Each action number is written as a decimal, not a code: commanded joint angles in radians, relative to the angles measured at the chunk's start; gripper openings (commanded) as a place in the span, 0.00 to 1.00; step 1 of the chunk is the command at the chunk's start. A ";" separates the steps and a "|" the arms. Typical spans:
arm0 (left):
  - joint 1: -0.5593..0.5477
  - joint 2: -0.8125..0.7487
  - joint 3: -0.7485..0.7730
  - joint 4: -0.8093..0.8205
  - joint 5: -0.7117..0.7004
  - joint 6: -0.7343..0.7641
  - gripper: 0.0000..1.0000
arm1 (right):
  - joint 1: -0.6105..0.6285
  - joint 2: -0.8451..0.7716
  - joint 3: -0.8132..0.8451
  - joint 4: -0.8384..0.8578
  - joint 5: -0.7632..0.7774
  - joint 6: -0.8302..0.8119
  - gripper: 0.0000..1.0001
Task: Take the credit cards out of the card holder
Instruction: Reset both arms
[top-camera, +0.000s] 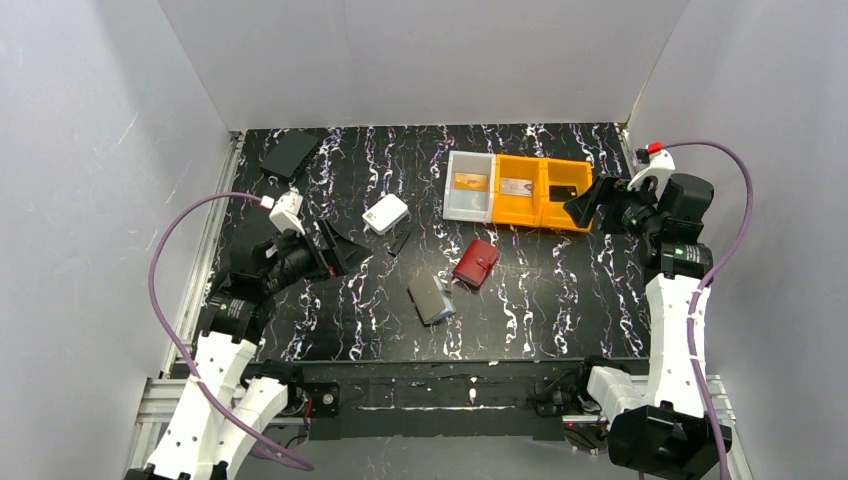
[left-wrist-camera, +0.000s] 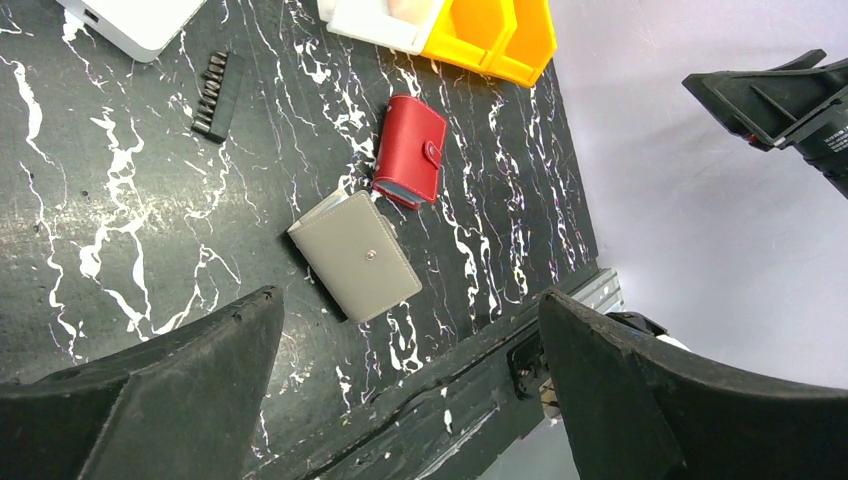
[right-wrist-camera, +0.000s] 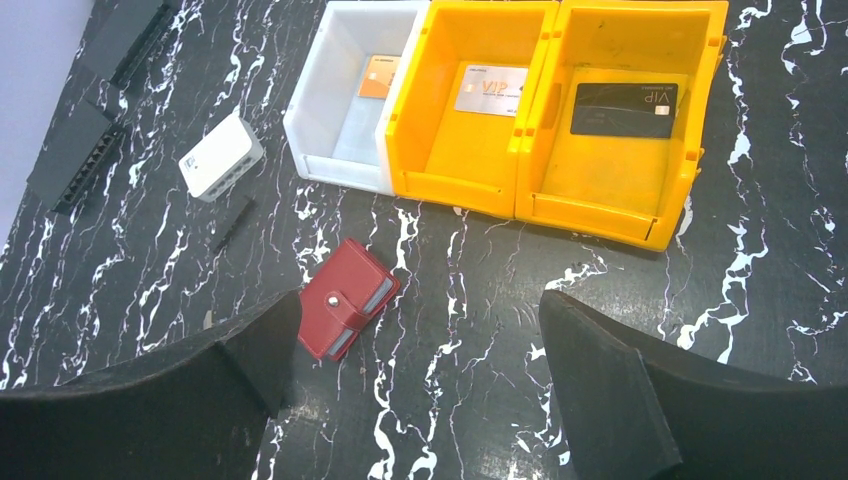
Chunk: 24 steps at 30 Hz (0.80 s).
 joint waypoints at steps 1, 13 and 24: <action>0.004 -0.022 -0.013 -0.020 0.003 0.018 0.98 | -0.011 -0.017 0.026 0.049 -0.021 0.012 0.98; 0.004 -0.044 -0.018 -0.030 -0.003 0.012 0.98 | -0.015 -0.033 0.024 0.045 -0.017 0.019 0.98; 0.004 -0.046 -0.020 -0.017 0.015 0.001 0.98 | -0.019 -0.035 0.027 0.044 -0.014 0.024 0.98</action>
